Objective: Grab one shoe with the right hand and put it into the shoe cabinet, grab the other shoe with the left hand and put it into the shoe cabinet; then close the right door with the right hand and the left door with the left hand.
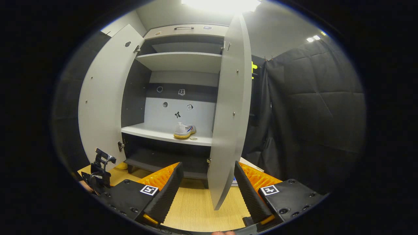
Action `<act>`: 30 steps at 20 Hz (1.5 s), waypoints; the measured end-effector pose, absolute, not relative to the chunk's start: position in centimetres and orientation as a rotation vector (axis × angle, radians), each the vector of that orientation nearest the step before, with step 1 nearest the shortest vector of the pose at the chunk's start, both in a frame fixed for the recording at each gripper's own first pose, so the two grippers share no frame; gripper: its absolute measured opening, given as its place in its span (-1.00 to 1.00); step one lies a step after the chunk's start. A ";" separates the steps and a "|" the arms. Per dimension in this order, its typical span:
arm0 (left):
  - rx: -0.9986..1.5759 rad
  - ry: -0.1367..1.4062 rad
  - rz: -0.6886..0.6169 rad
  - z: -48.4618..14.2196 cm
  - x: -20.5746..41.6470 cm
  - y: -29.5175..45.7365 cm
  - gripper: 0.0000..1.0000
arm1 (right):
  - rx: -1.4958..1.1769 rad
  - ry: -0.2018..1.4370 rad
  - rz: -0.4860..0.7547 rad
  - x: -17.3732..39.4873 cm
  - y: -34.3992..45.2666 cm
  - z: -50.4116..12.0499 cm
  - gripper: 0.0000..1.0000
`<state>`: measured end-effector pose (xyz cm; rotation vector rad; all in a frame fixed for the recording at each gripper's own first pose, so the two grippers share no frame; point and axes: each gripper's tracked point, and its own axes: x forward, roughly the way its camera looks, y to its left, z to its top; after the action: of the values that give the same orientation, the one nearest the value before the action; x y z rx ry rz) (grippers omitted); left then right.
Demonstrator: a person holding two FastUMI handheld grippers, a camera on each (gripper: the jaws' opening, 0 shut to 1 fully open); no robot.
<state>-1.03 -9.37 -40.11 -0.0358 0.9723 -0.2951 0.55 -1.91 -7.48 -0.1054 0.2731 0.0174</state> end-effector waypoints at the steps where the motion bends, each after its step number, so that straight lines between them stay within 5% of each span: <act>1: -0.032 1.010 -0.294 -41.1 -1.6 -9.1 0.37 | -0.102 0.280 0.017 0.6 -2.0 -7.8 0.93; 9: -0.060 1.096 -0.290 -43.9 -2.1 -9.4 0.35 | -0.124 0.303 0.029 1.0 -1.4 -8.5 0.94; 10: -0.055 1.103 -0.291 -43.6 -2.2 -9.3 -0.29 | -0.126 0.305 0.032 0.9 -1.3 -8.6 0.95; 12: -0.013 1.085 -0.299 -44.0 -1.9 -8.9 -0.41 | -0.125 0.307 0.036 1.0 -1.1 -8.6 0.95; 14: -0.019 1.067 -0.300 -44.2 -1.9 -8.9 -0.92 | -0.121 0.309 0.044 0.9 -0.8 -8.7 0.95; 30: -0.077 0.736 -0.312 -35.1 1.4 -6.4 -0.99 | -0.134 0.263 0.076 -0.4 -0.4 -7.1 0.94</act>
<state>1.45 -6.36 -35.07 -0.0766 0.7363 -0.3117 -0.39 -0.36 -7.12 -0.1341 0.2630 0.0764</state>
